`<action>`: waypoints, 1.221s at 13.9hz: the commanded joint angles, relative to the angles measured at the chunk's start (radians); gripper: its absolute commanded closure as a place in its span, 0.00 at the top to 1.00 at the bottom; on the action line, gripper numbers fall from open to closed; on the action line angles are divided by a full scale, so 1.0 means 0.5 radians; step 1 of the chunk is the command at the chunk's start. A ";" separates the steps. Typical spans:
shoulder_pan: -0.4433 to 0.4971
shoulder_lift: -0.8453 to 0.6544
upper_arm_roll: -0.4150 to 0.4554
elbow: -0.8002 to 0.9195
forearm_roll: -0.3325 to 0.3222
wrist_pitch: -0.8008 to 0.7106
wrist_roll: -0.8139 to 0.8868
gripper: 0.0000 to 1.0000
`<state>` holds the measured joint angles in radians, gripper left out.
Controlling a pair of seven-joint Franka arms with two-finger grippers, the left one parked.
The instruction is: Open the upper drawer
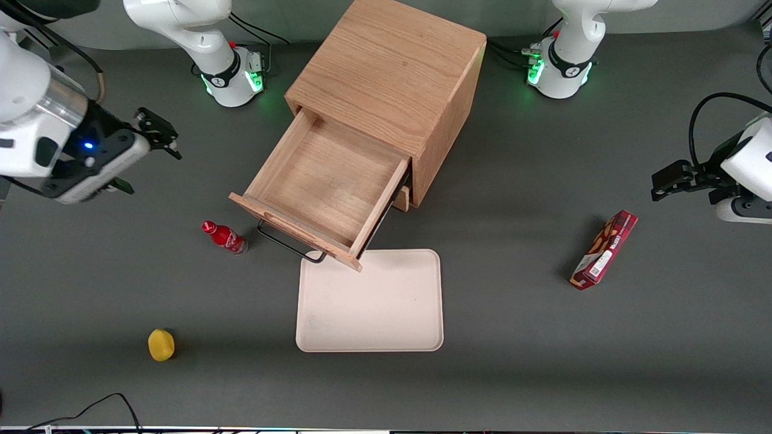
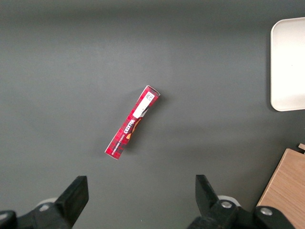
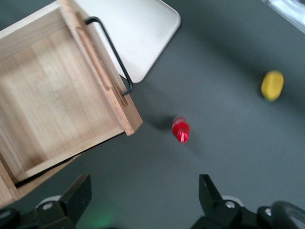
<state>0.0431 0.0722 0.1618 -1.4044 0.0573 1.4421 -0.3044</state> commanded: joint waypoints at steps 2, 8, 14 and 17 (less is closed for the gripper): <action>-0.132 -0.184 0.002 -0.204 0.094 -0.034 0.522 1.00; -0.246 -0.212 -0.023 -0.103 0.088 -0.055 0.529 1.00; -0.221 -0.157 -0.038 -0.029 -0.010 -0.080 0.538 1.00; -0.065 -0.157 -0.179 -0.008 -0.016 -0.132 0.566 1.00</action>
<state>-0.0422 -0.0210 0.1150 -1.4484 0.0652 1.4134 -0.0537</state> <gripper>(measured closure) 0.000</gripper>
